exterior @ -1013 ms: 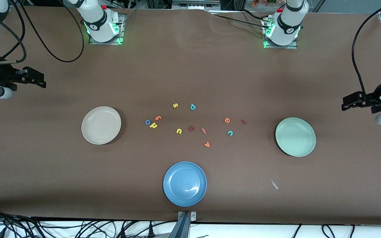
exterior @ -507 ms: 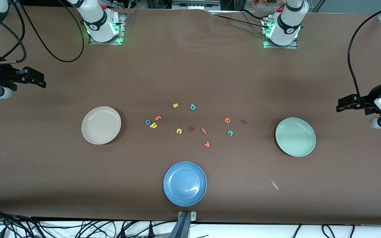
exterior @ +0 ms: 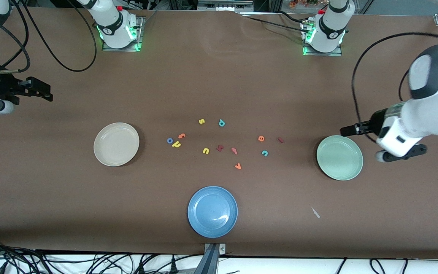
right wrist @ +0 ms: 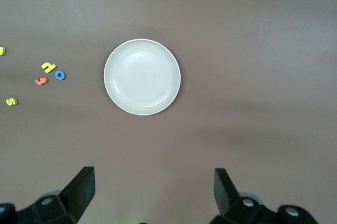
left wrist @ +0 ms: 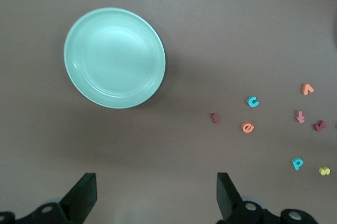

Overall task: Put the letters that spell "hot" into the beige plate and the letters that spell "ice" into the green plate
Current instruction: 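Reach the left gripper to the dark red letter and grasp it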

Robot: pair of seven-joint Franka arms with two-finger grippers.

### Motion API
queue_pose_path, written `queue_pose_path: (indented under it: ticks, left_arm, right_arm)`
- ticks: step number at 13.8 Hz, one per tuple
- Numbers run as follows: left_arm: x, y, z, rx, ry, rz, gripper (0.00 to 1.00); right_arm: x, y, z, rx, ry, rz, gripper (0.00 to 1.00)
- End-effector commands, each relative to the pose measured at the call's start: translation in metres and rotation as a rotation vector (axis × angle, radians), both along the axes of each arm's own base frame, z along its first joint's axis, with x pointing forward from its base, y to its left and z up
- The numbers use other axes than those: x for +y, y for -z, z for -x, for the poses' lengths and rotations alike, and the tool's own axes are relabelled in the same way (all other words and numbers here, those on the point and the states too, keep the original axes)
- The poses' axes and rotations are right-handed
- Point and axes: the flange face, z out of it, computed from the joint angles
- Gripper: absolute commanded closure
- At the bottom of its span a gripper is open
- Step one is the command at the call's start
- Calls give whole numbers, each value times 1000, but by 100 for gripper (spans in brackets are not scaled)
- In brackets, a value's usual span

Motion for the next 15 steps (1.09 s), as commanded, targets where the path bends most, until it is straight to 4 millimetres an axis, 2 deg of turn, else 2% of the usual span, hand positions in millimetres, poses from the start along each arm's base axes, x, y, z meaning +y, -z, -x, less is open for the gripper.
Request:
queue_pose_path:
  ticks: [1, 3, 5, 7, 10, 11, 12, 13, 14, 15]
  left_arm:
    - [-43, 55, 4, 35, -137, -25, 0]
    - [-70, 98, 12, 31, -212, -51, 0]
    - [-85, 142, 19, 6, -316, -39, 0]
    - [-101, 179, 34, -5, -352, -45, 0]
    - [-111, 219, 43, 15, -421, -74, 0]
    - [-125, 233, 48, 18, -430, -83, 0]
    - [-132, 243, 49, 13, -456, -90, 2]
    - [-132, 252, 51, 12, -465, -93, 10]
    - [-134, 266, 59, 9, -454, -98, 26]
    - [-131, 274, 63, -11, -457, -93, 29]
  right_arm:
    - [1, -7, 1, 4, 12, -19, 0]
    - [2, -7, 1, 5, 10, -19, 0]
    - [2, -7, 1, 4, 10, -19, 0]
    - [2, -7, 1, 4, 12, -19, 0]
    - [2, -7, 1, 4, 10, -19, 0]
    - [2, -8, 1, 2, 10, -19, 0]
    - [2, -8, 1, 2, 10, -20, 0]
    - [5, -8, 1, 2, 7, -22, 0]
    - [5, -8, 1, 2, 7, -22, 0]
    - [5, -8, 1, 2, 7, -22, 0]
